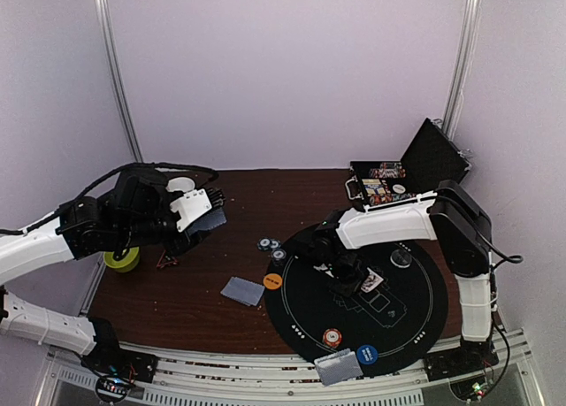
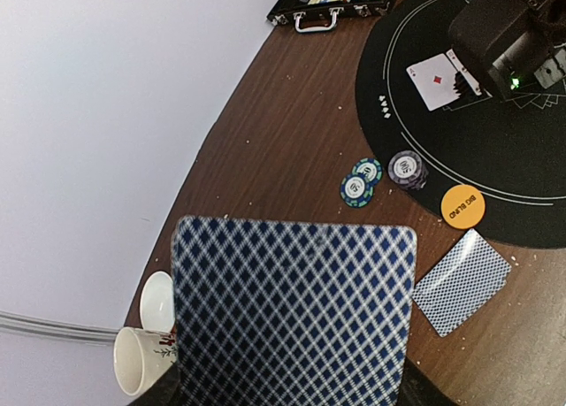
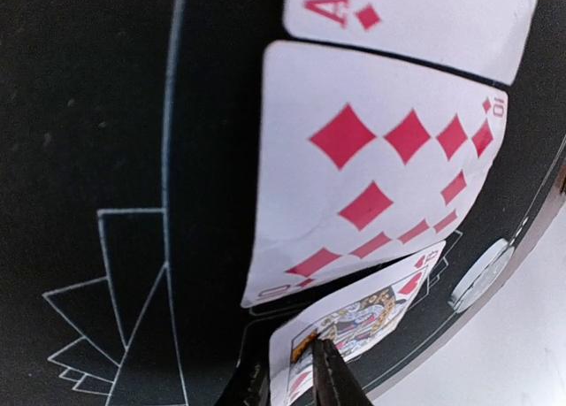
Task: Distribute texas hold em gaming equipment
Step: Flop the poker card in the community card area.
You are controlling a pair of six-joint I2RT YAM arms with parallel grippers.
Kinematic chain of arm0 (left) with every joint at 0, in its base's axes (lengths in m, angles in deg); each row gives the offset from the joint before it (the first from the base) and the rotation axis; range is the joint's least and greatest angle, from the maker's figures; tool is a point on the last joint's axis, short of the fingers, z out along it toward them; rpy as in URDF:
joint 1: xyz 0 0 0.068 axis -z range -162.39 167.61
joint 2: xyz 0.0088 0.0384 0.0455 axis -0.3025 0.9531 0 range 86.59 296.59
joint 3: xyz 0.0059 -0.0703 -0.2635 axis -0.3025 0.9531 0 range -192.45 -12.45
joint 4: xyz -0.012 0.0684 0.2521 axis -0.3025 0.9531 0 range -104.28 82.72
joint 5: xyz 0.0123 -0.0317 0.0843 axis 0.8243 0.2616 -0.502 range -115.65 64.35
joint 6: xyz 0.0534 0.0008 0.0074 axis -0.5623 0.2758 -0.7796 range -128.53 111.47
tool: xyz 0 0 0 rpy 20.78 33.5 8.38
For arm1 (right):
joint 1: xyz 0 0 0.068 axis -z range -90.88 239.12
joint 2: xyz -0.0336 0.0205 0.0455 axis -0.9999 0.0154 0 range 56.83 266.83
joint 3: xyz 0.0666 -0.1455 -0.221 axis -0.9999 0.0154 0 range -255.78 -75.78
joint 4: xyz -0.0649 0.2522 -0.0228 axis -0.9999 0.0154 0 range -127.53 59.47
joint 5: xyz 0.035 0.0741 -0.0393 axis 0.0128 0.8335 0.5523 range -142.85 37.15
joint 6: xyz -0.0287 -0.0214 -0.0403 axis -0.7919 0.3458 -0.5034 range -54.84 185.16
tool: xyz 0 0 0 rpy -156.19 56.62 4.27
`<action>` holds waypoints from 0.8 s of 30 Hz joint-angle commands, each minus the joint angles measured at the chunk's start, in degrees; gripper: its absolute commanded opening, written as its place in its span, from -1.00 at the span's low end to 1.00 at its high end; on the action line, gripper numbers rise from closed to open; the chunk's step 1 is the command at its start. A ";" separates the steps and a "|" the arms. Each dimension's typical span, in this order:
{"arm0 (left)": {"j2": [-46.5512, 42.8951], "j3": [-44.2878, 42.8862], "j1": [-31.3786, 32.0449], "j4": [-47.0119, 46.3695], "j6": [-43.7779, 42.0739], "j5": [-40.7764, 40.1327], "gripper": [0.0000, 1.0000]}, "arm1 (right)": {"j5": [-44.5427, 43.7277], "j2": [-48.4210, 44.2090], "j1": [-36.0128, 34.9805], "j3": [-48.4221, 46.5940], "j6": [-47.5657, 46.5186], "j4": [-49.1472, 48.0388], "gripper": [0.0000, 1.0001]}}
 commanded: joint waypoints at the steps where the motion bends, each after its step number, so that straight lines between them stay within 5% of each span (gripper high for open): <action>1: -1.09 0.36 -0.01 -2.20 -0.22 -0.53 0.19 | 2.62 1.32 -1.06 -0.89 -0.51 0.73 -0.52; 14: -1.28 0.43 -0.02 -2.29 -0.31 -0.62 0.19 | 13.36 -5.43 -1.87 -3.51 -3.27 -1.87 -0.29; 24: -1.79 0.45 -0.02 -2.28 -0.29 -0.66 0.19 | 14.89 -13.49 14.40 4.51 6.63 -12.07 -0.38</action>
